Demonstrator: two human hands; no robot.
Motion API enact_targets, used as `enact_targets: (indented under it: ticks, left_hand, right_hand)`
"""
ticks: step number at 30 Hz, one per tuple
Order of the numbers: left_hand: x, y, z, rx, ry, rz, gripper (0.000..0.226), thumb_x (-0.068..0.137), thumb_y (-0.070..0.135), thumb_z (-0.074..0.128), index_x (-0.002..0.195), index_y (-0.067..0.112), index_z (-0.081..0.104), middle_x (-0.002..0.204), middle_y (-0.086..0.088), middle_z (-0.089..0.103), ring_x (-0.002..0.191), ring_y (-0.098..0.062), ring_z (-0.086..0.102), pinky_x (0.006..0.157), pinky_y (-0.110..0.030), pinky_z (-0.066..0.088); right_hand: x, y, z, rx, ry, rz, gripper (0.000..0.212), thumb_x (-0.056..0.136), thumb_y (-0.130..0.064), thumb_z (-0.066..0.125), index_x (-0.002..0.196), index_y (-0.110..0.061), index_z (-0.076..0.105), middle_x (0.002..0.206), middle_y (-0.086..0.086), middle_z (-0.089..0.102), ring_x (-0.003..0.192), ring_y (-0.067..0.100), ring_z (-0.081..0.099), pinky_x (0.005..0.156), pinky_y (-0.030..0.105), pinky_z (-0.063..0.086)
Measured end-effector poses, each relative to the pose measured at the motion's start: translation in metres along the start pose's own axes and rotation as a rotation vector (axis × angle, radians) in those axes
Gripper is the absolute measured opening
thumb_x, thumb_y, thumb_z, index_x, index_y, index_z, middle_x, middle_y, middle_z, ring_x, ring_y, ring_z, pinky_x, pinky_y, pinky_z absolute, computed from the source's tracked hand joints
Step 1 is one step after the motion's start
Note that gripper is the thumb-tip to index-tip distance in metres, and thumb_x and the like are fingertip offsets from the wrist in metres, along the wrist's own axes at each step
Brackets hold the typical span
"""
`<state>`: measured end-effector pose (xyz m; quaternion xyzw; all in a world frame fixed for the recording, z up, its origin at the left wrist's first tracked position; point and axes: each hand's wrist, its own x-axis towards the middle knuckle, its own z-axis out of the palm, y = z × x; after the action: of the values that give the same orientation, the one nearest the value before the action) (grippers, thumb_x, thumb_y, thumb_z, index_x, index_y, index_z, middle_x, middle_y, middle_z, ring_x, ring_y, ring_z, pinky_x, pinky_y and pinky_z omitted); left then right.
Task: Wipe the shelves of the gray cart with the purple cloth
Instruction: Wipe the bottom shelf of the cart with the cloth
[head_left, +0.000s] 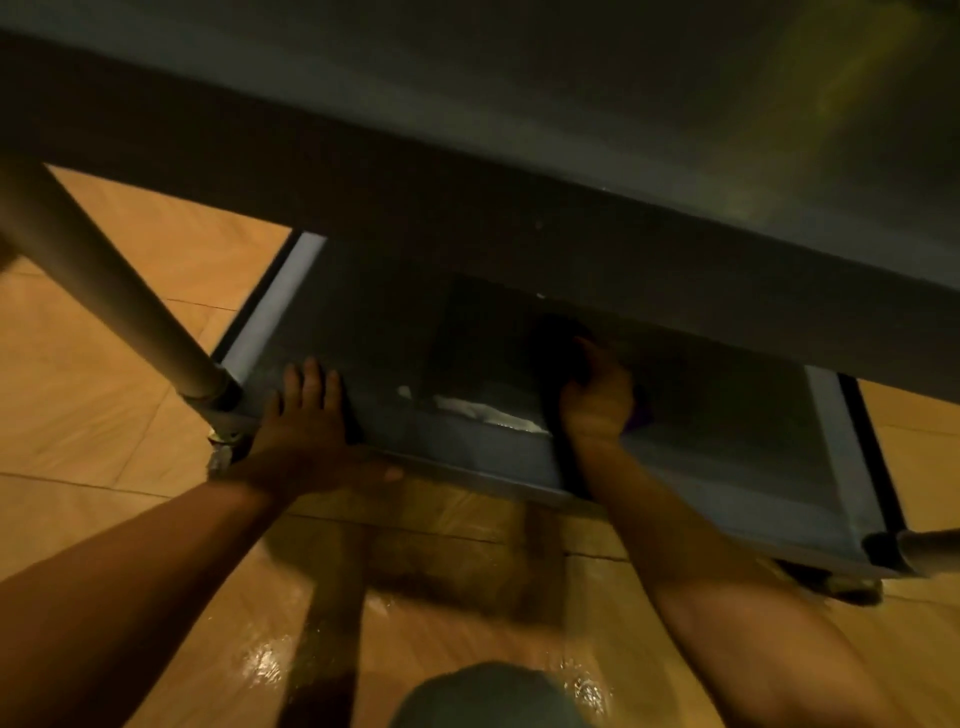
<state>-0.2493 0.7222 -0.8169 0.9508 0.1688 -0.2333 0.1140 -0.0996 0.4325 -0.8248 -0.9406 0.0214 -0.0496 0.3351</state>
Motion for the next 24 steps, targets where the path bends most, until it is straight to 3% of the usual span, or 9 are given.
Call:
enact_targets:
  ticks: [5,8,11,15,19,24]
  left_hand:
    - [0.002,-0.024,-0.018,-0.011,-0.039,-0.015,0.144,0.038,0.111,0.021,0.158,0.033,0.000,0.168,-0.003,-0.006,0.153,-0.035,-0.006,0.120,-0.059,0.005]
    - [0.001,-0.030,-0.003,0.032,0.036,-0.030,0.130,0.050,0.107,0.006,0.157,0.034,-0.001,0.168,-0.003,-0.006,0.152,-0.037,-0.007,0.121,-0.059,0.002]
    - [0.008,-0.025,0.018,0.072,0.172,-0.031,0.123,0.060,0.101,-0.004,0.158,0.027,-0.001,0.168,-0.008,-0.006,0.151,-0.041,-0.007,0.119,-0.059,0.001]
    - [0.011,-0.027,0.026,0.044,0.222,-0.022,0.124,0.062,0.101,-0.001,0.158,0.023,-0.001,0.167,-0.012,-0.007,0.151,-0.043,-0.009,0.118,-0.061,-0.001]
    - [0.008,-0.028,0.022,0.029,0.173,0.000,0.134,0.054,0.106,0.003,0.158,0.021,-0.008,0.166,-0.012,-0.015,0.149,-0.043,-0.018,0.117,-0.059,-0.010]
    - [0.005,-0.026,0.019,0.004,0.154,0.008,0.139,0.050,0.108,0.005,0.157,0.022,-0.012,0.165,-0.012,-0.020,0.149,-0.042,-0.021,0.117,-0.058,-0.013]
  right_hand:
    - [-0.002,-0.030,0.015,-0.162,-0.214,-0.230,0.047,0.097,-0.013,0.056,0.144,-0.020,0.056,0.146,0.011,0.057,0.137,0.033,0.050,0.116,0.042,0.037]
    - [0.019,0.004,-0.019,-0.362,-0.100,-0.220,0.042,0.098,-0.026,0.058,0.140,-0.021,0.057,0.140,0.018,0.059,0.128,0.042,0.055,0.107,0.056,0.043]
    - [0.025,0.038,-0.040,-0.276,-0.011,-0.054,0.045,0.099,-0.040,0.055,0.142,-0.024,0.055,0.136,0.015,0.062,0.123,0.039,0.060,0.103,0.052,0.048]
    - [0.012,0.021,-0.003,0.040,-0.025,0.104,0.055,0.098,-0.022,0.061,0.151,-0.025,0.043,0.157,0.006,0.045,0.145,0.028,0.041,0.119,0.046,0.034]
    - [0.009,-0.035,0.046,0.068,-0.043,0.009,0.050,0.099,-0.011,0.056,0.148,-0.019,0.049,0.154,0.008,0.049,0.141,0.028,0.047,0.116,0.036,0.034]
    - [-0.007,-0.082,0.079,0.096,-0.149,-0.122,0.053,0.098,-0.011,0.054,0.149,-0.023,0.048,0.157,0.005,0.045,0.146,0.023,0.040,0.118,0.031,0.030]
